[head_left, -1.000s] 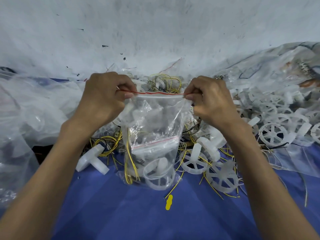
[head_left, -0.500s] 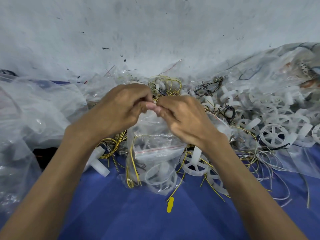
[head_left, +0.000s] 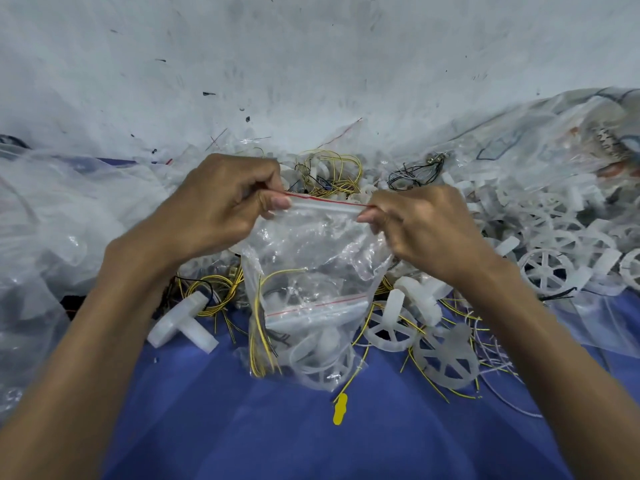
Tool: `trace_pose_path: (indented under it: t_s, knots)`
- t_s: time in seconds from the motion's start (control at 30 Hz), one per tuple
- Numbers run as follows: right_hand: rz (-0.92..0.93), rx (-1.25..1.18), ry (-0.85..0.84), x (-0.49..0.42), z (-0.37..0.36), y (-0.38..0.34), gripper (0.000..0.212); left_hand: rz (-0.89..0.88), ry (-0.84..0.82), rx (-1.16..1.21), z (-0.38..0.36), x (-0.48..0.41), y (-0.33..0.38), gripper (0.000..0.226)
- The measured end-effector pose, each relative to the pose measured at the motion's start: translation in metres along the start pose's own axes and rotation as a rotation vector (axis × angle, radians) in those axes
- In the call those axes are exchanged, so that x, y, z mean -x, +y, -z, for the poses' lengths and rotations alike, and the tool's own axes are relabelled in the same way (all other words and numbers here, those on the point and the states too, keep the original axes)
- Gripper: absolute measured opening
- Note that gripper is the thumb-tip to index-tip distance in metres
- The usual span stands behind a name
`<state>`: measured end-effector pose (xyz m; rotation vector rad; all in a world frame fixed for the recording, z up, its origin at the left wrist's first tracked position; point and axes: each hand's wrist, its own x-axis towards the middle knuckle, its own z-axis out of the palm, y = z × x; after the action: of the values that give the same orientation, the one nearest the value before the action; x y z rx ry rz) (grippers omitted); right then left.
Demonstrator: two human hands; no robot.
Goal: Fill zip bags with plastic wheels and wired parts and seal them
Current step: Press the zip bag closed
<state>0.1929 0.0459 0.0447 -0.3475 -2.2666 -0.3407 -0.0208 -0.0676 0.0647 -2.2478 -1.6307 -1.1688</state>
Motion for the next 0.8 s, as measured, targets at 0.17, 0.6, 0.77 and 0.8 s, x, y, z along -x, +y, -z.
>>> trace_pose_path:
  t_s: [0.17, 0.6, 0.77, 0.8]
  knots:
    - [-0.01, -0.054, 0.04, 0.014, 0.006, 0.011, 0.038, 0.051, -0.011, 0.011, -0.002, -0.001, 0.003, 0.017]
    - [-0.804, -1.104, -0.302, 0.059, -0.035, -0.066, 0.068, 0.035, 0.07, 0.153, -0.008, -0.005, 0.023, 0.011]
    - [-0.876, -0.982, 0.012, 0.038, -0.051, -0.076, 0.033, 0.054, 0.058, 0.198, -0.006, -0.003, 0.021, 0.012]
    - [-0.884, -0.951, 0.066, 0.037, -0.048, -0.068, 0.037, 0.102, 0.066, 0.227, -0.004, -0.003, 0.018, 0.014]
